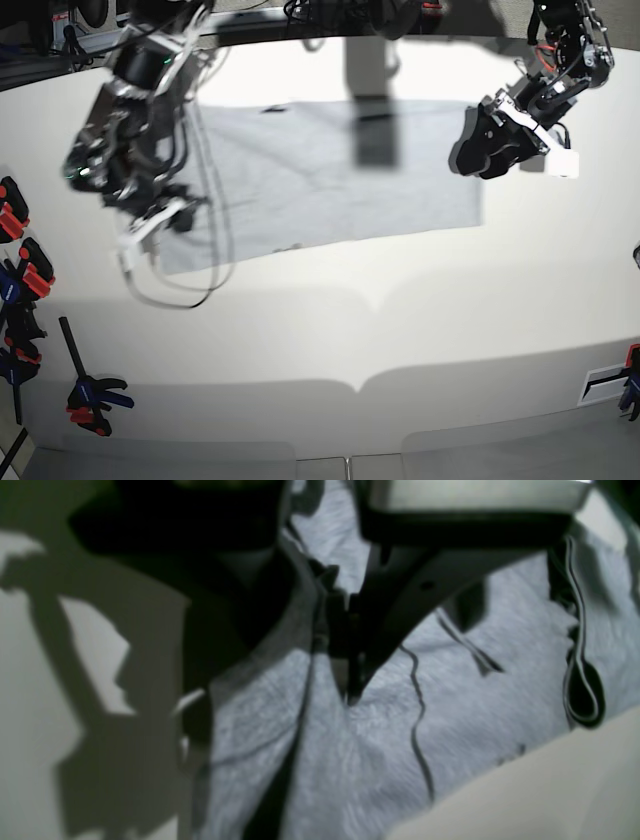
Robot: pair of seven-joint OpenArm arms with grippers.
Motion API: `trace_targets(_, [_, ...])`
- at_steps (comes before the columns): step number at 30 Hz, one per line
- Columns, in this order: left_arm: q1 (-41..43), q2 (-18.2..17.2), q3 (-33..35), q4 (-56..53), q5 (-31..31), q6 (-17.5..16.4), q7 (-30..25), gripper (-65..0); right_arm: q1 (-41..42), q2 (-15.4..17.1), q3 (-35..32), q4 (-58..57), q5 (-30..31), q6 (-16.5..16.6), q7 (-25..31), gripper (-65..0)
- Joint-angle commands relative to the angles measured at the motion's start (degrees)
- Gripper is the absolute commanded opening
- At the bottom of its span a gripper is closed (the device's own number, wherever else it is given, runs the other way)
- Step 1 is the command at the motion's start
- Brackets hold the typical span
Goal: Fold the T-shirt properly
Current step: 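Grasp the other strip end with the right gripper and lift it, then fold the lifted end over onto the left-folded section with the right gripper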
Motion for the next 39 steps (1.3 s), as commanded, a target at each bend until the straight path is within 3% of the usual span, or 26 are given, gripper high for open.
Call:
trace_targets(1, [-0.3,-0.5,-0.3,1.0,-1.3,-0.5,-1.0,-31.7,1.9,1.4,0.0,1.0,1.3,-0.8,0.7,-65.0])
trace_targets(4, [-0.3,-0.5,0.9,1.0,3.8,-0.9,-2.4,-32.2,4.0,3.5,0.0,1.0,2.6,-3.4,-2.9,-65.0])
trace_targets(7, [-0.3,-0.5,7.3,1.0,19.3,-0.9,-9.0,-33.0,5.6,2.8,-0.2,1.0,10.9,-4.2,-9.0,-65.0])
trace_targets(9, [-0.4,-0.5,12.6,1.0,29.1,-0.6,-14.6,-33.0,6.3,0.5,-0.2,1.8,15.3,-4.0,-12.0,-65.0])
trace_targets(10, [-0.6,-0.5,15.0,1.0,34.1,0.7,-16.9,-33.0,6.6,-1.0,-0.2,2.5,16.8,-3.7,-13.4,-65.0])
trace_targets(14, [-2.6,-0.5,23.7,0.8,55.1,12.9,-19.8,-33.0,6.5,-6.8,-2.2,6.4,21.1,-3.5,-16.1,-65.0])
trace_targets(17, [-3.0,-0.5,29.3,0.6,64.4,16.2,-20.9,-33.0,6.2,-10.1,-6.4,8.2,21.3,-3.5,-16.0,-65.0])
trace_targets(23, [-3.3,-0.5,36.0,-2.0,69.6,21.8,-23.1,-33.0,6.2,-17.2,-15.5,9.0,21.2,-3.5,-16.3,-65.0])
trace_targets(26, [-3.7,-0.5,36.9,-6.9,70.2,23.2,-23.3,-33.0,6.0,-17.2,-20.0,9.2,21.7,-4.2,-15.6,-65.0])
trace_targets(34, [-6.4,-0.5,36.9,-16.3,68.1,23.2,-24.1,-33.0,5.5,-17.2,-32.0,9.4,22.8,-5.6,-12.0,-65.0])
trace_targets(39, [-6.4,-0.5,37.5,-13.9,64.6,23.1,-20.4,-33.0,5.8,-17.2,-37.6,9.4,16.3,-5.8,-2.1,-65.0])
